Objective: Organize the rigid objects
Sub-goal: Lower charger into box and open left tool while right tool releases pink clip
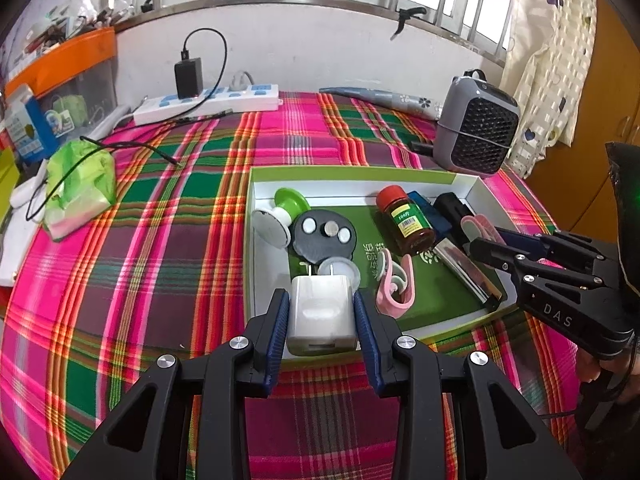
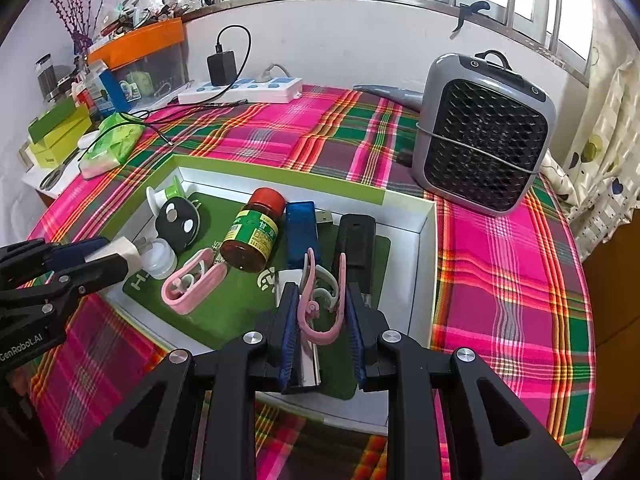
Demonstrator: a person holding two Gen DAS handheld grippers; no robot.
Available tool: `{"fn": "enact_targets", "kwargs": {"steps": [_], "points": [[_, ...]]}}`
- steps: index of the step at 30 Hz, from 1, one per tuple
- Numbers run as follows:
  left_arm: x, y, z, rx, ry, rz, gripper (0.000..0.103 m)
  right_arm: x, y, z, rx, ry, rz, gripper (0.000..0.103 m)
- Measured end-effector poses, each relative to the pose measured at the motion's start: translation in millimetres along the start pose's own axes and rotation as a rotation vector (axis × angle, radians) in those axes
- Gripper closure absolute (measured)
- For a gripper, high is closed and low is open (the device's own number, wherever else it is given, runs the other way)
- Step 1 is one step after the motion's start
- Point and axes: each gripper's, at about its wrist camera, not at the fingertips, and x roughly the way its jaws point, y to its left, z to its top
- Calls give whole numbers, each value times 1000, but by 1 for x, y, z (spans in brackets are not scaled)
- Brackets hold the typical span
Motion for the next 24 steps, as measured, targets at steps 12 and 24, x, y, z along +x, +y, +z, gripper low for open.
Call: {"fn": "enact_targets", "kwargs": {"steps": [12,24], "points": [[3,-1,0,3,10,-1,71,3,1,1,-1,-9,4,79],[4,-4,-2,21,13,29,70,6,2,-2,3,0,26,79]]}}
